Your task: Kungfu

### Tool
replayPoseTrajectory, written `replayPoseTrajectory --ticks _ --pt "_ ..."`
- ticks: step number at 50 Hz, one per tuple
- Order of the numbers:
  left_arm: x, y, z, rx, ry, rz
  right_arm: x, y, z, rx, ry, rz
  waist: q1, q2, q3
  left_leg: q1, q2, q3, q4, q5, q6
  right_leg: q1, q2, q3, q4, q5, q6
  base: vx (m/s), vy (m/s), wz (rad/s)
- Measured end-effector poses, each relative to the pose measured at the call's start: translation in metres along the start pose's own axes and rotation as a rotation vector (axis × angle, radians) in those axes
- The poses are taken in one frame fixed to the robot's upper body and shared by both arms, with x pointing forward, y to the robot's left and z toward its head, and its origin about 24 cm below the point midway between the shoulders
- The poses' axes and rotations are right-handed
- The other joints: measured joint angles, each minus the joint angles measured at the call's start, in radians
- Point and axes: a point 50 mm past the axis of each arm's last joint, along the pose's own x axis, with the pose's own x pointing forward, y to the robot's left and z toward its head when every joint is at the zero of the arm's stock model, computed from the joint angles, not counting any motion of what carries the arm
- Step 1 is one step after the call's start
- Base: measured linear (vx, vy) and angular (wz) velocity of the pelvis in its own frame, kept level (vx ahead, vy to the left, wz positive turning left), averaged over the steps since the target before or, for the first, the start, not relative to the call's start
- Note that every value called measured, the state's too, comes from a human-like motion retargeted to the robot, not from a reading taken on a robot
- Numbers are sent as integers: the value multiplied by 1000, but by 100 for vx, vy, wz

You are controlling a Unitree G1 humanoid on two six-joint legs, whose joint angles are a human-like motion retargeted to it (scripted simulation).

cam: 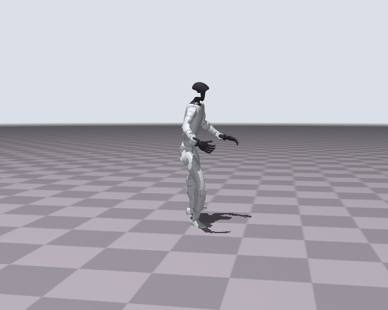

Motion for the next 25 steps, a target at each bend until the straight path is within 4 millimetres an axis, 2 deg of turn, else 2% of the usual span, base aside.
replayPoseTrajectory --ticks 3,5,6,7,9,10,12,15,18,20,22,25 --pt "-42 -54 -7 -113 182 -63 69 59 -38 71 130 274 47 23 21 -24 111 166 -21 119 0 3 25 -46 34 -34 -14 -17 -29 83" --pt "-69 -80 -5 -132 245 -120 109 113 -73 142 253 460 66 32 34 -36 115 239 -51 169 0 -3 0 -68 63 -50 -10 -11 -4 89" --pt "-80 -89 -6 -111 268 -143 120 142 -96 181 337 547 72 39 40 -49 102 227 -61 194 0 -9 -16 -72 76 -58 -5 -9 4 93" --pt "-90 -96 -6 -86 288 -162 127 172 -117 216 423 633 79 45 46 -61 89 212 -70 211 0 -13 -32 -77 89 -66 1 -7 4 92" --pt "-103 -103 -7 -25 315 -174 126 225 -155 279 574 774 96 54 55 -87 65 194 -79 215 0 -22 -66 -84 111 -76 9 -3 5 94" --pt "-107 -105 -7 3 320 -171 123 247 -169 302 626 837 105 56 61 -101 53 205 -83 217 0 -30 -87 -85 121 -74 10 -8 9 97" --pt "-110 -105 -8 25 334 -146 118 277 -184 331 655 917 113 56 77 -126 37 231 -88 242 0 -39 -125 -89 139 -61 11 -14 10 87" --pt "-111 -107 -6 0 350 -129 113 305 -194 390 650 965 120 60 97 -154 11 238 -87 294 0 -41 -169 -89 160 -33 12 -5 17 61" --pt "-112 -106 -7 -6 368 -120 107 308 -200 445 663 972 101 54 86 -169 -28 255 -95 298 0 -46 -226 -86 175 -7 26 14 26 47" --pt "-115 -106 -10 -2 386 -121 104 305 -202 463 675 964 81 44 72 -171 -47 267 -102 292 0 -47 -255 -85 183 7 34 31 24 45" --pt "-120 -108 -11 -7 416 -134 102 292 -204 451 691 925 28 29 31 -187 -101 261 -113 283 0 -47 -325 -92 172 43 55 35 20 87" --pt "-126 -108 -16 -9 471 -145 102 275 -204 400 696 846 0 5 2 -190 -117 264 -114 282 0 -38 -356 -96 175 59 67 37 3 27"
